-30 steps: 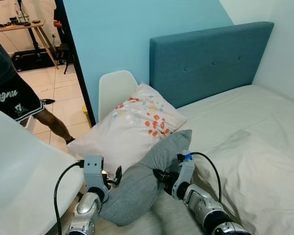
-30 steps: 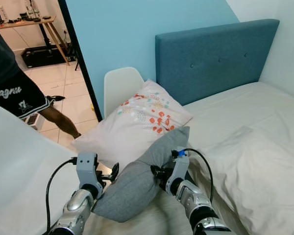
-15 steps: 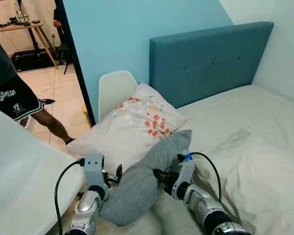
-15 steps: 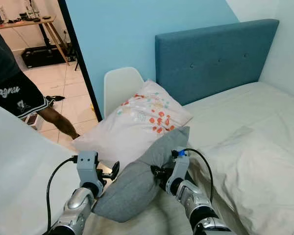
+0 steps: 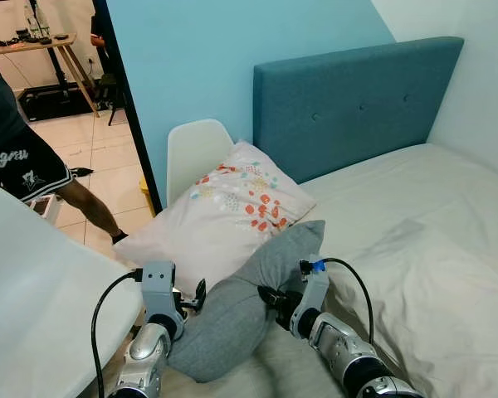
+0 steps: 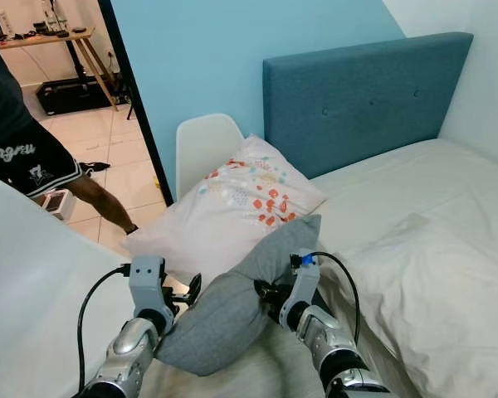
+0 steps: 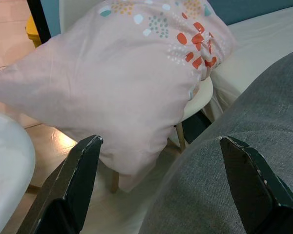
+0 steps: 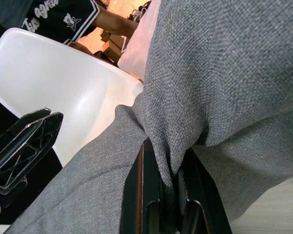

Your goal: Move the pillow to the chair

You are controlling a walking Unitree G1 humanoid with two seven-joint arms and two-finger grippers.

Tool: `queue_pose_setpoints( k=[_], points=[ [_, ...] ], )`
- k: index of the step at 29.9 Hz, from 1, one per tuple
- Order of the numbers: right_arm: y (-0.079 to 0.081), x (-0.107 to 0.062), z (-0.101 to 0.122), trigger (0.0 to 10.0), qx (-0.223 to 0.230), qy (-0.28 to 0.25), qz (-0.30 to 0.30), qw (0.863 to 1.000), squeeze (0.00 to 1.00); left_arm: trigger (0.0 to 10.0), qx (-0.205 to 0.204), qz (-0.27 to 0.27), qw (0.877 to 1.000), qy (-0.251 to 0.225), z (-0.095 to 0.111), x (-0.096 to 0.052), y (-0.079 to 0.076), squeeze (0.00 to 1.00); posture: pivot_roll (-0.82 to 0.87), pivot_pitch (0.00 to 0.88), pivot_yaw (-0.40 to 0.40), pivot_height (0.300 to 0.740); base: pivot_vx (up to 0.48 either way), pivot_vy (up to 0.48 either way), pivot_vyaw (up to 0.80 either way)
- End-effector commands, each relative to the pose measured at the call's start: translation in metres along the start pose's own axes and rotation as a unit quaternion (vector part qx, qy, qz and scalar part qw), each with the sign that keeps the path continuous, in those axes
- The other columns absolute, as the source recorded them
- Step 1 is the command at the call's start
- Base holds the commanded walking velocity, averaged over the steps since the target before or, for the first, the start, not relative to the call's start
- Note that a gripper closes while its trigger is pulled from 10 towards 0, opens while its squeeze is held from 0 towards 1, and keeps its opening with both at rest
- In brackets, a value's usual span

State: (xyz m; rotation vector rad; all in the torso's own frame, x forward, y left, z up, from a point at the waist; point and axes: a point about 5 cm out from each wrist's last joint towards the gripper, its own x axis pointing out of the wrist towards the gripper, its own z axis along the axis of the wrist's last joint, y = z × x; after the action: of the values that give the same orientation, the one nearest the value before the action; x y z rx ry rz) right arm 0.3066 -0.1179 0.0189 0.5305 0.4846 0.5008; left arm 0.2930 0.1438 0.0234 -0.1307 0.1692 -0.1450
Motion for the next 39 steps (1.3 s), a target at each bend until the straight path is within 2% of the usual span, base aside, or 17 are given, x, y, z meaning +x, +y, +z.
queue_pose_setpoints(
  k=[1,39],
  points=[
    [0.0079,0.0061,0.0095,10.0,-0.010,-0.020,0.018,1.000,0.00,10.0,0.006,0.006,1.000,0.017,-0.0066,-0.0038,0.0044,0.00,-0.10,0.010,0.003,0.676,0.000,0.000,0.00],
    [0.0068,0.0056,0.0129,10.0,-0.002,-0.030,0.016,0.999,0.00,10.0,0.002,0.017,0.999,0.029,-0.0122,-0.0063,0.0065,0.00,-0.10,0.013,0.003,0.676,0.000,0.000,0.00]
  ],
)
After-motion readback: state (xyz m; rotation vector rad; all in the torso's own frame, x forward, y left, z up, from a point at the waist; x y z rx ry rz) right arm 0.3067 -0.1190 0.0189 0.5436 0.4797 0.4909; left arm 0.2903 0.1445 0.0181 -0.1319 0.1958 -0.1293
